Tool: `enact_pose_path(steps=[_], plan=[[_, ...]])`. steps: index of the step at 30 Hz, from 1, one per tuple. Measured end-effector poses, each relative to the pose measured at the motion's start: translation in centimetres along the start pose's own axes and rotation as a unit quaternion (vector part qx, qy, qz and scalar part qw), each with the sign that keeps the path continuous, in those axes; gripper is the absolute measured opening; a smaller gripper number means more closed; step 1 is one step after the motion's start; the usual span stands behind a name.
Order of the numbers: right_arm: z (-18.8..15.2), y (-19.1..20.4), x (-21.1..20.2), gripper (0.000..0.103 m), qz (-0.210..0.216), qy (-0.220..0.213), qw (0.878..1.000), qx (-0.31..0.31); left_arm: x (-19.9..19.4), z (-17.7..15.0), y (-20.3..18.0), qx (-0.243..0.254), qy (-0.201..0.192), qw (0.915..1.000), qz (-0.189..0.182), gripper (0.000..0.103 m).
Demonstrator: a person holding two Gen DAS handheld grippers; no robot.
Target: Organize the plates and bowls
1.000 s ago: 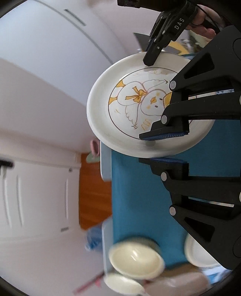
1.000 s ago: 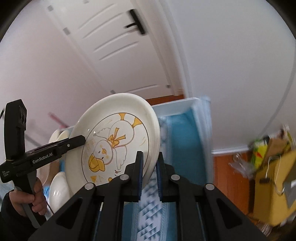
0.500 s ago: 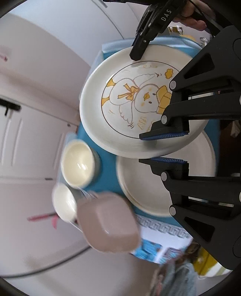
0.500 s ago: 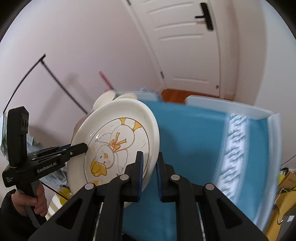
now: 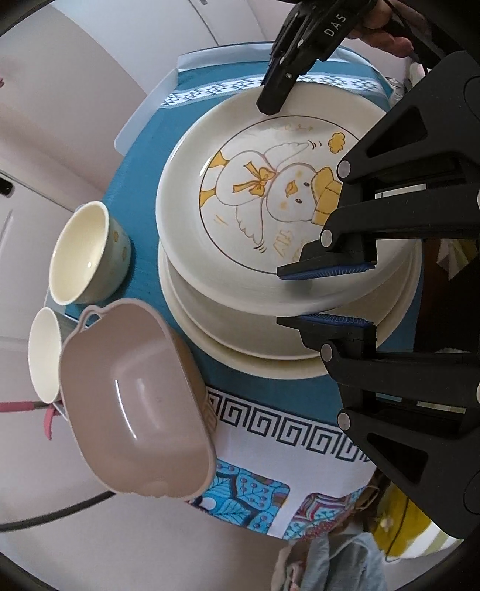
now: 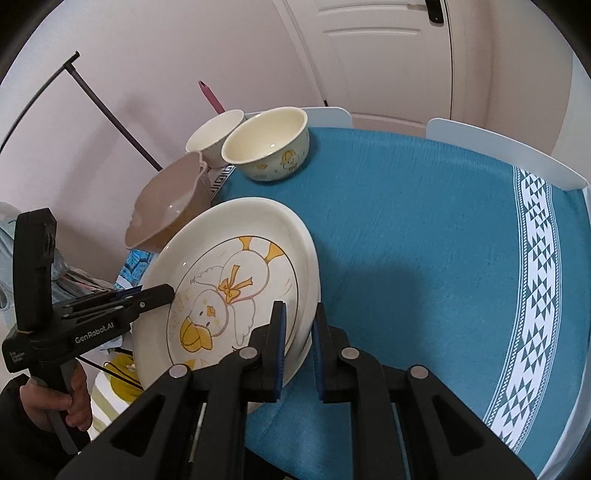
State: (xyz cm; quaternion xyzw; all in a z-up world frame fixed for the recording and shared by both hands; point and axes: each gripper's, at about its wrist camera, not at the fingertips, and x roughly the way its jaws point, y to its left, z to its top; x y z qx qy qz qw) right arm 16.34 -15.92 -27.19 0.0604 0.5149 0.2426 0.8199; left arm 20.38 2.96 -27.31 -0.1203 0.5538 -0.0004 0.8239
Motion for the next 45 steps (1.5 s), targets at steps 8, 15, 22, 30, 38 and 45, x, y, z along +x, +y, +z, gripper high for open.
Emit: enact_pose_path(steps=[8, 15, 22, 30, 38, 45], plan=[[-0.1, 0.7, 0.9, 0.012, -0.022, 0.002, 1.000, 0.000, 1.2, 0.2, 0.0, 0.021, 0.013, 0.9997, 0.008, 0.015], [-0.2, 0.6, 0.8, 0.012, -0.027, 0.002, 1.000, 0.001, 1.5, 0.6, -0.5, 0.033, 0.016, 0.9992, 0.014, 0.015], [-0.5, 0.7, 0.9, 0.012, -0.026, 0.006, 1.000, -0.002, 1.4, 0.5, -1.8, 0.067, 0.009, 0.9963, 0.054, 0.016], [-0.6, 1.0, 1.2, 0.012, -0.026, 0.009, 1.000, -0.010, 1.4, 0.4, -3.2, 0.111, -0.005, 0.9872, 0.115, 0.015], [-0.6, 1.2, 1.7, 0.012, -0.029, 0.009, 0.999, -0.017, 1.3, 0.2, -3.5, 0.119, -0.008, 0.9844, 0.129, 0.016], [-0.6, 1.2, 1.7, 0.012, -0.031, 0.009, 0.999, -0.020, 1.5, 0.1, -4.4, 0.122, -0.001, 0.9809, 0.151, 0.016]])
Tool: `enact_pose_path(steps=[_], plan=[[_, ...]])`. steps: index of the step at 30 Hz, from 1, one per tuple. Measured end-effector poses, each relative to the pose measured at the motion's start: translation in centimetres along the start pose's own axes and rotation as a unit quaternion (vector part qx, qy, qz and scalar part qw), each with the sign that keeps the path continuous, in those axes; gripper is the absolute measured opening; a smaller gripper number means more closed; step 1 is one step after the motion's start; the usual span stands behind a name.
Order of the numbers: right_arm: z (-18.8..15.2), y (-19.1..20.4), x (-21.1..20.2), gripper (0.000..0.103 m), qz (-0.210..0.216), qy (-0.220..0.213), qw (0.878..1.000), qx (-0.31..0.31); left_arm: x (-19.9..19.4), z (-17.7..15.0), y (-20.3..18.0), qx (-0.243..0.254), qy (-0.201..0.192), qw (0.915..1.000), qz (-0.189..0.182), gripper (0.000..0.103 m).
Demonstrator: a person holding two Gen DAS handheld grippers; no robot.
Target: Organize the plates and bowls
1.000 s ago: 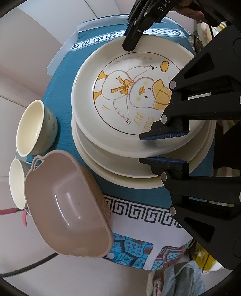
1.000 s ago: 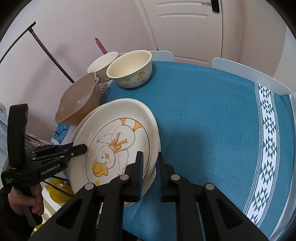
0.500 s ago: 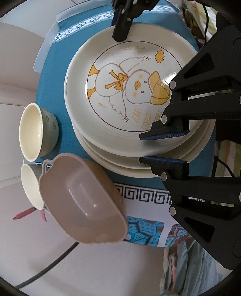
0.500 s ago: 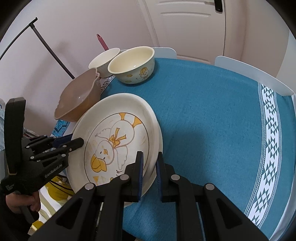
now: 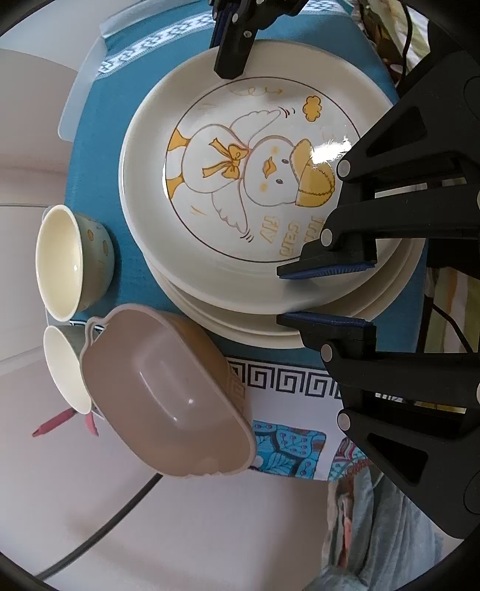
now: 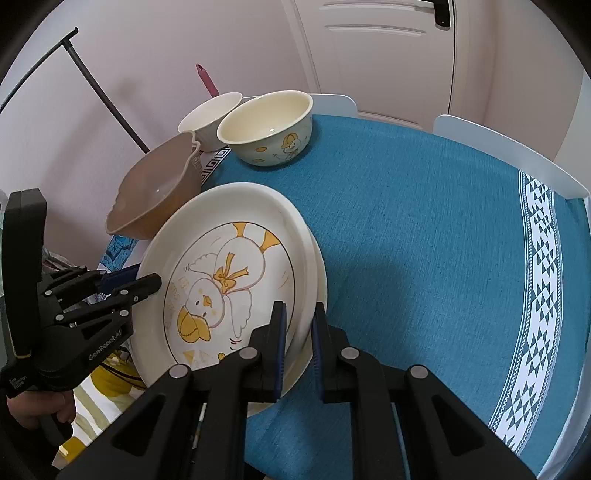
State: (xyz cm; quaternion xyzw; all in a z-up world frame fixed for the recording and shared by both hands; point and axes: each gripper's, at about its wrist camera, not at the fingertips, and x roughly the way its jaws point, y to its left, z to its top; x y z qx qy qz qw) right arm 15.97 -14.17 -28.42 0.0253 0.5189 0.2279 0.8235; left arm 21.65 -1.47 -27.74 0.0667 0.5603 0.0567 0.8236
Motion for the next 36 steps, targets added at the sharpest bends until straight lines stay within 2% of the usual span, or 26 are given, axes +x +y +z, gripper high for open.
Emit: enact_pose_path(steps=[5, 15, 36], plan=[[0.1, 0.1, -0.2, 0.012, -0.001, -0.001, 1.000, -0.001, 0.0, 0.2, -1.3, 0.017, 0.003, 0.9990, 0.042, 0.017], [0.2, 0.1, -0.2, 0.012, 0.001, 0.001, 1.000, -0.003, -0.2, -0.1, -2.8, 0.039, 0.001, 0.9954, 0.087, 0.017], [0.4, 0.2, 0.6, 0.012, 0.001, 0.017, 1.000, -0.005, -0.7, 0.1, -3.2, 0.046, 0.001, 0.9923, 0.116, 0.017]])
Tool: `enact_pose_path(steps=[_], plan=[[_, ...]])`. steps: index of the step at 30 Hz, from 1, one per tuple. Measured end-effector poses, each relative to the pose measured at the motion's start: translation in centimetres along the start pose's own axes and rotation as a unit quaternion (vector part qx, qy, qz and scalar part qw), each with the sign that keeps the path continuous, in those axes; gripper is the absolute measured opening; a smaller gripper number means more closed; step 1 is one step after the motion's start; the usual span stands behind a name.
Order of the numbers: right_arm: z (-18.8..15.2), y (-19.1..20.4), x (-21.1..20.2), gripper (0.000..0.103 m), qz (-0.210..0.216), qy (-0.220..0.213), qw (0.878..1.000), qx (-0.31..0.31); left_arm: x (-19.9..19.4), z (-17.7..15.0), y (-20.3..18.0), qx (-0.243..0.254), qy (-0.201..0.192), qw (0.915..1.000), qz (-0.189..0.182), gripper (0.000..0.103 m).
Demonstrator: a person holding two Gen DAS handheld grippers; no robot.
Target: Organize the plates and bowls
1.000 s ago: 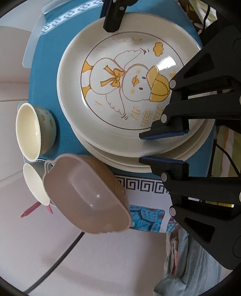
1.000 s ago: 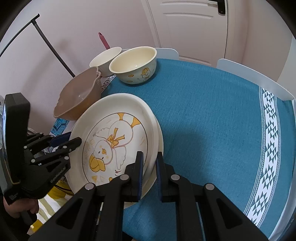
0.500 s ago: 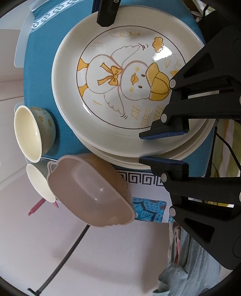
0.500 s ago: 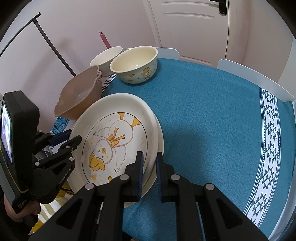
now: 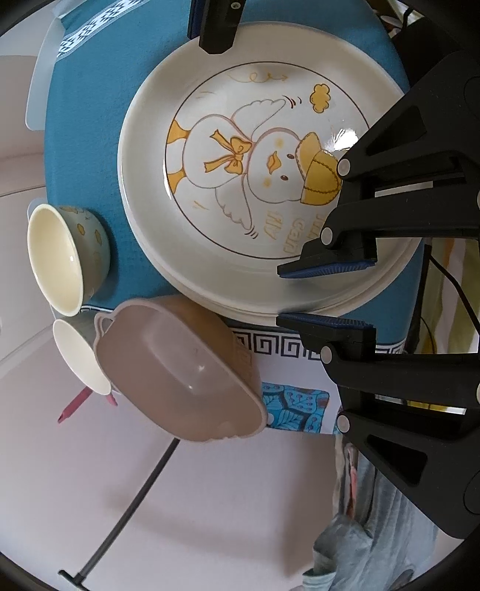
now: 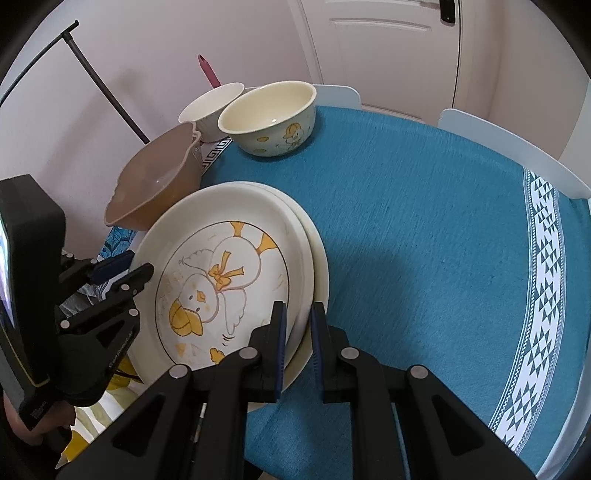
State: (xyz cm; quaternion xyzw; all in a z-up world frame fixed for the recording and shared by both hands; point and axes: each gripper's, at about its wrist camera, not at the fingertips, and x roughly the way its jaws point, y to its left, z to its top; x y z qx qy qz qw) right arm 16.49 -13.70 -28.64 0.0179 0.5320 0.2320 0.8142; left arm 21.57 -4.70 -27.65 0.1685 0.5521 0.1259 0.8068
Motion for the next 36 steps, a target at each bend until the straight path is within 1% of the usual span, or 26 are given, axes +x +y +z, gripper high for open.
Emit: enact_pose_path(steps=[7, 13, 18, 23, 25, 27, 28, 29, 30, 31, 32, 33, 34, 35, 36], plan=[[0.1, 0.0, 0.0, 0.012, -0.001, -0.001, 1.000, -0.006, 0.0, 0.1, 0.0, -0.004, 0.001, 1.0000, -0.003, 0.017], [0.2, 0.0, 0.2, 0.012, 0.000, 0.001, 1.000, -0.007, 0.0, 0.1, 0.7, -0.019, 0.002, 0.9996, -0.021, 0.017], [0.2, -0.1, 0.1, 0.012, 0.004, -0.001, 1.000, -0.004, -0.8, 0.2, 1.3, -0.031, -0.012, 0.9990, -0.031, 0.017], [0.3, -0.2, 0.1, 0.012, 0.006, 0.001, 1.000, -0.005, -1.1, 0.3, 1.9, -0.039, -0.007, 0.9982, -0.044, 0.017], [0.5, -0.2, -0.6, 0.012, 0.007, -0.006, 1.000, -0.005, -2.0, 0.4, 2.9, -0.053, -0.014, 0.9968, -0.058, 0.017], [1.1, -0.3, -1.8, 0.012, 0.013, -0.017, 1.000, -0.003, -3.1, 0.6, 4.4, -0.076, -0.022, 0.9939, -0.077, 0.017], [1.6, -0.2, -2.3, 0.012, 0.019, -0.021, 1.000, -0.002, -3.7, 0.8, 5.7, -0.097, -0.028, 0.9906, -0.092, 0.019], [2.2, -0.1, -2.8, 0.012, 0.030, -0.027, 0.999, -0.002, -4.1, 1.0, 6.7, -0.115, -0.034, 0.9877, -0.101, 0.029], [2.9, 0.0, -3.1, 0.013, 0.039, -0.030, 0.999, -0.003, -4.5, 1.2, 8.4, -0.140, -0.043, 0.9832, -0.108, 0.058], [3.8, 0.3, -3.4, 0.015, 0.048, -0.035, 0.998, -0.007, -4.6, 1.5, 9.5, -0.156, -0.049, 0.9805, -0.109, 0.080], [4.9, 0.8, -3.7, 0.028, 0.053, -0.042, 0.998, -0.014, -4.7, 1.6, 10.6, -0.172, -0.057, 0.9777, -0.107, 0.102], [5.6, 1.2, -3.8, 0.056, 0.055, -0.047, 0.997, -0.019, -4.8, 1.7, 12.1, -0.192, -0.081, 0.9730, -0.100, 0.103], [6.6, 1.8, -3.9, 0.072, 0.059, -0.054, 0.996, -0.026, -4.5, 1.8, 13.0, -0.199, -0.086, 0.9710, -0.100, 0.103], [7.6, 2.4, -3.8, 0.094, 0.064, -0.059, 0.996, -0.031, -3.8, 2.1, 13.9, -0.205, -0.082, 0.9698, -0.105, 0.103], [8.5, 2.9, -3.6, 0.095, 0.071, -0.062, 0.995, -0.035, -2.9, 2.3, 14.7, -0.211, -0.072, 0.9685, -0.111, 0.103]])
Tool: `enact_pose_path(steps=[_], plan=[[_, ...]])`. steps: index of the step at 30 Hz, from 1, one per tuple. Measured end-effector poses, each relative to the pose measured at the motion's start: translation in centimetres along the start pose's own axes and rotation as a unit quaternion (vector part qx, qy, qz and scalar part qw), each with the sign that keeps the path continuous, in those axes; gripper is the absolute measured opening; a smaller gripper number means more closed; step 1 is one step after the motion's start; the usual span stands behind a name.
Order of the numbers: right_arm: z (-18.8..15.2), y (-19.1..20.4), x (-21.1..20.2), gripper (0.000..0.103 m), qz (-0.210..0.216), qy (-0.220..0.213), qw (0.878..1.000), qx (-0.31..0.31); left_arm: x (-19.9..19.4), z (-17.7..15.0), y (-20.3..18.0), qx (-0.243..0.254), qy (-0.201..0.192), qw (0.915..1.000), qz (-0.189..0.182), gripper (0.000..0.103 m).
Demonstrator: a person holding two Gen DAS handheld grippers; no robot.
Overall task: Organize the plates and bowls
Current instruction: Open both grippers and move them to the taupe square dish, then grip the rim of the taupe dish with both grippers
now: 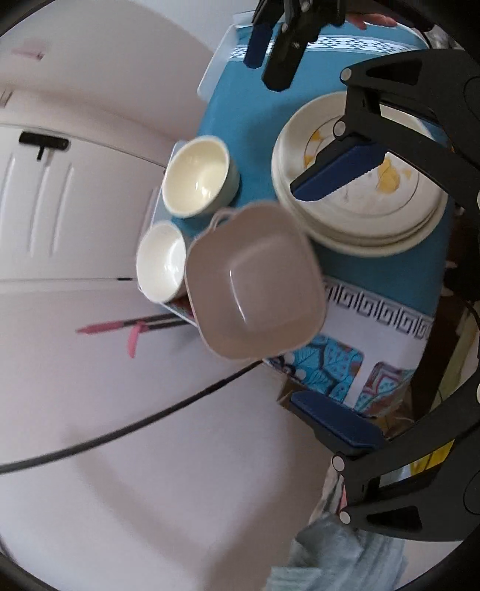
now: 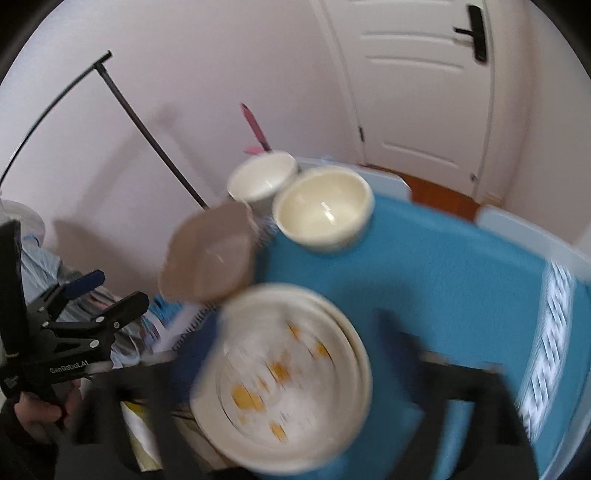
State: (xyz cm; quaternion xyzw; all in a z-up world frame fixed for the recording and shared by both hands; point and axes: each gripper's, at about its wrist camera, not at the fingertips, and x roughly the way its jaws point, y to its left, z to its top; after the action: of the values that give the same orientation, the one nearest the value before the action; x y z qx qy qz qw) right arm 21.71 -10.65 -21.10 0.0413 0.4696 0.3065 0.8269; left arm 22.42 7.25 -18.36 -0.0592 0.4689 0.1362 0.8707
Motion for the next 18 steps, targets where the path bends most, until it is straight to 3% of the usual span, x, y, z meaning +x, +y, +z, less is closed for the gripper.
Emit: enact_pose_path(steps=[6, 10, 13, 16, 18], plan=[[4.2, 2.6, 6.3, 0.095, -0.006, 0.052, 0.998, -0.027, 5.9, 0.8, 4.8, -0.078, 0.062, 0.9937, -0.052, 0.102], [5.2, 3.5, 10.8, 0.095, 0.011, 0.090, 0.996, -0.023, 8.9, 0.5, 5.8, -0.082, 0.081, 0.9909, -0.070, 0.093], [5.6, 3.8, 13.5, 0.089, 0.023, 0.107, 0.994, -0.016, 11.0, 0.6, 6.0, -0.083, 0.093, 0.9898, -0.070, 0.076], [5.9, 3.9, 15.6, 0.068, 0.030, 0.123, 0.992, -0.009, 12.7, 0.8, 5.5, -0.077, 0.107, 0.9884, -0.076, 0.058], [6.0, 3.8, 16.6, 0.047, 0.036, 0.134, 0.990, -0.007, 13.3, 0.8, 5.2, -0.075, 0.112, 0.9876, -0.080, 0.028]])
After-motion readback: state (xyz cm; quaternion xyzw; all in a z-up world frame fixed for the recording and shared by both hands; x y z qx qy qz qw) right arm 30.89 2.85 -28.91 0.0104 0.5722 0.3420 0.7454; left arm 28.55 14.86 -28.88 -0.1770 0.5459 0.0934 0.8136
